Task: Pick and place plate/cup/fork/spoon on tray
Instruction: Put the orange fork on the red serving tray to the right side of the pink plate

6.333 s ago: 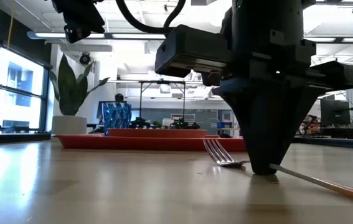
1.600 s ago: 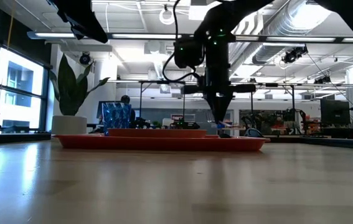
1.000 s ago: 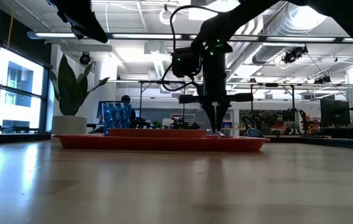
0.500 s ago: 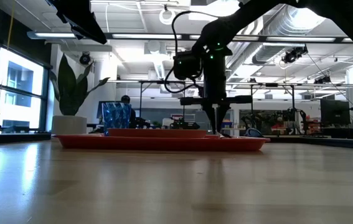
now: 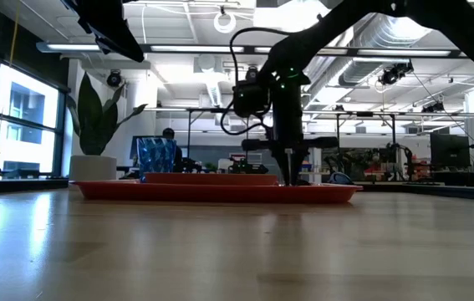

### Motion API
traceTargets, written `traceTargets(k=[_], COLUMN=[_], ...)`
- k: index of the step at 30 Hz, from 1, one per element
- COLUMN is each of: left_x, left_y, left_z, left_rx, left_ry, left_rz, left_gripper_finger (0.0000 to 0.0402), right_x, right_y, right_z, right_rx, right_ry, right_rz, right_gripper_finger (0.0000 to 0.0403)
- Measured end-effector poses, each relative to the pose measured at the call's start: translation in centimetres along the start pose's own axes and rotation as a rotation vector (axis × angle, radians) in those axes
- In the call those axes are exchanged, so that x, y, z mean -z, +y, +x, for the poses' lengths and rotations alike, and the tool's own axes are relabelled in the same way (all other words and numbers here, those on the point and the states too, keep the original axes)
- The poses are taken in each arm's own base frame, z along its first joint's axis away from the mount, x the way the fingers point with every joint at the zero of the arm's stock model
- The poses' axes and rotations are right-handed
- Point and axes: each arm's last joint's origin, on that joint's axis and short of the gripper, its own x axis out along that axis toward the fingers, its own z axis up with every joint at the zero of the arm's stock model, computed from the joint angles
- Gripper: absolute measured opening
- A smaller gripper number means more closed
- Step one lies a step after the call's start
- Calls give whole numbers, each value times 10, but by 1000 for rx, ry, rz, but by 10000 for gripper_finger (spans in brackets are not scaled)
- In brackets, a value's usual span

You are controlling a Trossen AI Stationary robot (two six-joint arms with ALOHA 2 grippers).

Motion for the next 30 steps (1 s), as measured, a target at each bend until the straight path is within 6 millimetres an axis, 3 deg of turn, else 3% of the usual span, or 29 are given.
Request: traceTargets(k=[14, 30], left_x=[0, 0], left_y=[3, 5], left_z=[0, 0], left_rx=[-18, -25], left_ry=[-1, -1], left_rz=[-3, -9], left_gripper_finger=[62, 62], right_x=[-9, -9], right_y=[-3, -3], right_z=[6, 6], right_rx=[3, 8], right_ry=[23, 9], right_rz=[-1, -1], right_gripper_finger=[1, 43])
